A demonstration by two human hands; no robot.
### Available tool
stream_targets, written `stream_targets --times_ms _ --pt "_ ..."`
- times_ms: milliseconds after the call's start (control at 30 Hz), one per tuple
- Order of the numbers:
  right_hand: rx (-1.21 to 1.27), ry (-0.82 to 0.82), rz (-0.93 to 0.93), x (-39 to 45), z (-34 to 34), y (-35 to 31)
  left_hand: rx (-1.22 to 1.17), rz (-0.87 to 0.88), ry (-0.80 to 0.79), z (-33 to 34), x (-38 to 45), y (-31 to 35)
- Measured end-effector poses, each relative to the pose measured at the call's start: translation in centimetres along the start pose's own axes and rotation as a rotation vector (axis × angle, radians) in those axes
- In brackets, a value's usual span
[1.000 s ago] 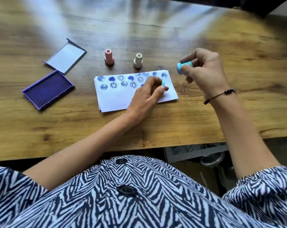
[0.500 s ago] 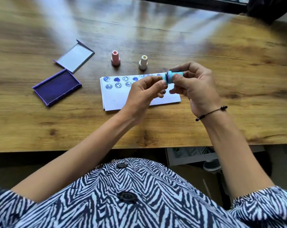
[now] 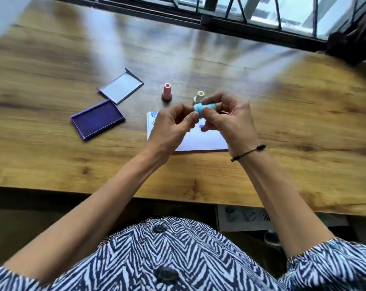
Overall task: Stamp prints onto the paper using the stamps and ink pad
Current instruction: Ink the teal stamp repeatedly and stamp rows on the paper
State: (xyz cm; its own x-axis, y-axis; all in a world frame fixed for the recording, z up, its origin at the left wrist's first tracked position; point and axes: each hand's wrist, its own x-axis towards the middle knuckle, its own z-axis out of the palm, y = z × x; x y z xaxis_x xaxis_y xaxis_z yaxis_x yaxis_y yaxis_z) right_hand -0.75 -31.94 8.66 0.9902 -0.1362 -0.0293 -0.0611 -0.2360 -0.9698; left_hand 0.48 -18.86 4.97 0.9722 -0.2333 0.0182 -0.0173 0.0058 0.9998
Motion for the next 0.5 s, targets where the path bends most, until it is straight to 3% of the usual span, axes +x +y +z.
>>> stream_targets --times_ms 167,300,500 --pt "-0.213 -0.062 -0.010 3.4 1.5 -0.2 0.060 -0.059 0.101 -2.1 1.6 -1.2" --pt "-0.709 -0.011 -0.223 8.8 2.7 -0.9 -0.011 -0.089 0.261 -3.8 2.2 -1.6" --pt "-1.240 -0.117 -0.315 12.6 5.0 0.5 -0.052 -0.080 0.259 -3.9 1.2 -1.9"
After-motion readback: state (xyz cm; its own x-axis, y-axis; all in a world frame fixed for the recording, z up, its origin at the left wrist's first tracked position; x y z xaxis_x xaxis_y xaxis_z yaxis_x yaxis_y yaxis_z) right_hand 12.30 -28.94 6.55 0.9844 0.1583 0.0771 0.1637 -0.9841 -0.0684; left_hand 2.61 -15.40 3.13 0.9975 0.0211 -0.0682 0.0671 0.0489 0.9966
